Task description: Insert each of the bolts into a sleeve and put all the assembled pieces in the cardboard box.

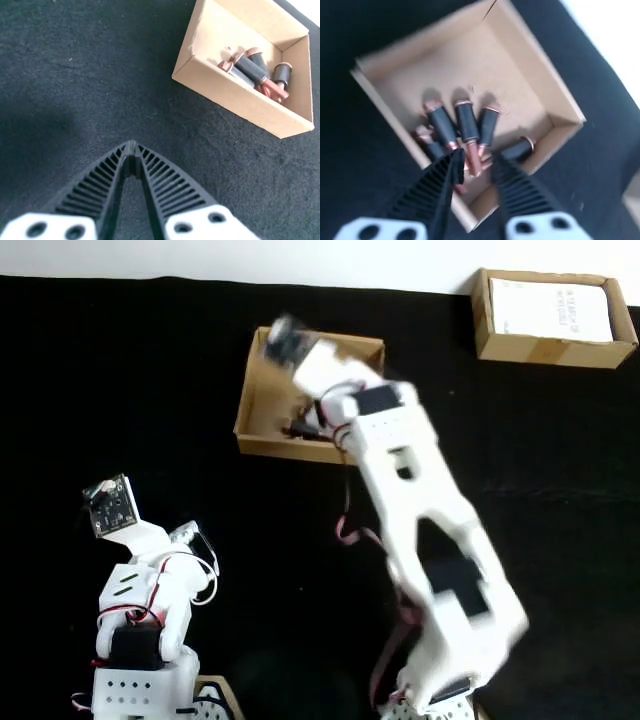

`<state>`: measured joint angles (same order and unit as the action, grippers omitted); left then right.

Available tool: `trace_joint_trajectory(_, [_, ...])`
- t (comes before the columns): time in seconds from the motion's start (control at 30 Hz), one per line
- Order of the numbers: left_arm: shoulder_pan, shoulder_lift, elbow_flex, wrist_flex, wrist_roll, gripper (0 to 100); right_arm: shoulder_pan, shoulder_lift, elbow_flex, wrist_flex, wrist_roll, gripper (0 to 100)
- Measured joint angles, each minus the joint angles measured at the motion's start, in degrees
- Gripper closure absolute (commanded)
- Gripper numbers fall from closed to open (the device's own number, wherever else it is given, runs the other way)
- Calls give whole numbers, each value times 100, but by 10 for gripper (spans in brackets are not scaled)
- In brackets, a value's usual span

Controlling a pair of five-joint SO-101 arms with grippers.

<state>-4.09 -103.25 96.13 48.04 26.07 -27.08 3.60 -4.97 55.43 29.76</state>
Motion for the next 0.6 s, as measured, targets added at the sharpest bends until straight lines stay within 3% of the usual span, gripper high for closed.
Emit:
trace_joint_trajectory(0.17, [0,0,0,0,0,991,-18,-1618,0,1292,-1477,985])
trace_joint_trajectory(0.43, [0,0,0,0,0,991,-18,-3833,158,3780,-2822,985])
trace_joint_trajectory(0.6, [0,0,0,273,0,991,-18,-5442,1073,4158,-3156,985])
